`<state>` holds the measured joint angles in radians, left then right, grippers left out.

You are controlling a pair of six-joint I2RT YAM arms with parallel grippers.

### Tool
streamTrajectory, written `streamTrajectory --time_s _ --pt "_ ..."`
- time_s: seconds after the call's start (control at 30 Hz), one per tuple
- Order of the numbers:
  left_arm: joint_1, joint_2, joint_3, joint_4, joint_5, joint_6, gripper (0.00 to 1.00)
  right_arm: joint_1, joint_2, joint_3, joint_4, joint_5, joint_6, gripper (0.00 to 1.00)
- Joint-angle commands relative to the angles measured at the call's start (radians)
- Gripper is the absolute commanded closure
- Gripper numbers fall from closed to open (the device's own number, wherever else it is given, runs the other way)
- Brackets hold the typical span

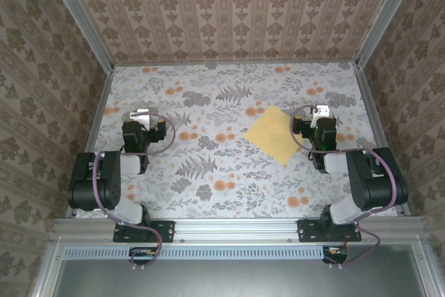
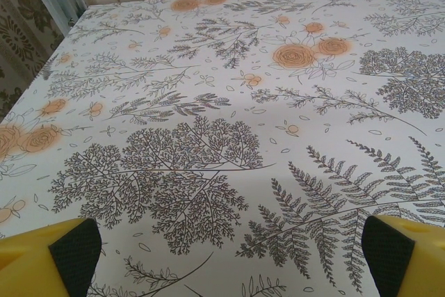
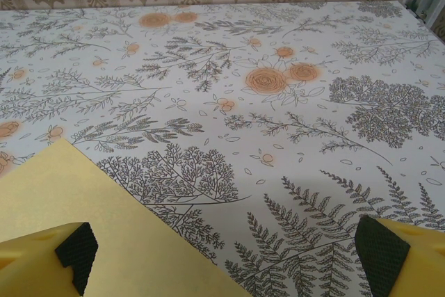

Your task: Fold a paper plane with a square sheet of paper (pick it up from the middle)

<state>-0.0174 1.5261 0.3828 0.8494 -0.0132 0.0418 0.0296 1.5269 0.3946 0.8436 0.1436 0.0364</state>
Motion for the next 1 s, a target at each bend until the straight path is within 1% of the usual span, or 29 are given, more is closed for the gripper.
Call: streamTrajectory --time_s 0.0,0.07,0.13,0.2,0.27,0.37,0.4,0.47,0.57,0.6,0.63,0.67,0.73,0.83,0.9,0.97 --pt "0.007 -0.011 0.005 0.017 -0.042 -0.018 0.00 -0.004 -0.049 -0.003 0.010 -0.055 -0.010 0.00" --pt "0.008 -0.052 0.000 -0.004 -0.076 -0.035 0.00 -0.002 -0.129 0.024 -0.118 -0.044 -0.008 0.00" --pt "0.007 -0.103 0.010 -0.066 -0.082 -0.034 0.00 0.001 -0.222 0.054 -0.220 -0.011 0.001 0.00" --pt "0.005 -0.161 0.040 -0.173 -0.086 -0.038 0.00 0.013 -0.291 0.099 -0.333 0.032 0.036 0.00" --pt "-0.009 -0.233 0.099 -0.346 -0.101 -0.060 0.00 0.030 -0.351 0.187 -0.535 0.065 0.135 0.00" --pt "-0.020 -0.317 0.171 -0.530 -0.118 -0.154 0.00 0.037 -0.368 0.332 -0.824 0.073 0.264 0.00" --pt "-0.024 -0.344 0.192 -0.581 -0.116 -0.186 0.00 0.040 -0.365 0.363 -0.875 0.068 0.286 0.00" --pt "-0.028 -0.397 0.242 -0.699 -0.109 -0.252 0.00 0.049 -0.360 0.398 -0.941 0.058 0.359 0.00" --pt "-0.030 -0.451 0.338 -0.911 -0.124 -0.362 0.00 0.064 -0.333 0.447 -1.034 -0.021 0.449 0.00" --pt "-0.030 -0.459 0.369 -0.974 -0.127 -0.382 0.00 0.072 -0.317 0.462 -1.061 -0.044 0.465 0.00" --pt "-0.030 -0.464 0.401 -1.036 -0.108 -0.391 0.00 0.082 -0.295 0.481 -1.091 -0.060 0.491 0.00" --pt "-0.030 -0.465 0.427 -1.072 -0.070 -0.373 0.00 0.093 -0.272 0.498 -1.116 -0.076 0.520 0.00" --pt "-0.032 -0.468 0.442 -1.085 0.012 -0.350 0.00 0.111 -0.229 0.511 -1.124 -0.125 0.564 0.00" --pt "-0.032 -0.469 0.428 -1.043 0.098 -0.360 0.00 0.154 -0.156 0.523 -1.100 -0.157 0.642 0.00" --pt "-0.033 -0.465 0.428 -1.040 0.114 -0.361 0.00 0.192 -0.082 0.553 -1.116 -0.159 0.679 0.00" --pt "-0.033 -0.460 0.434 -1.057 0.103 -0.365 0.00 0.231 -0.005 0.592 -1.137 -0.155 0.701 0.01"
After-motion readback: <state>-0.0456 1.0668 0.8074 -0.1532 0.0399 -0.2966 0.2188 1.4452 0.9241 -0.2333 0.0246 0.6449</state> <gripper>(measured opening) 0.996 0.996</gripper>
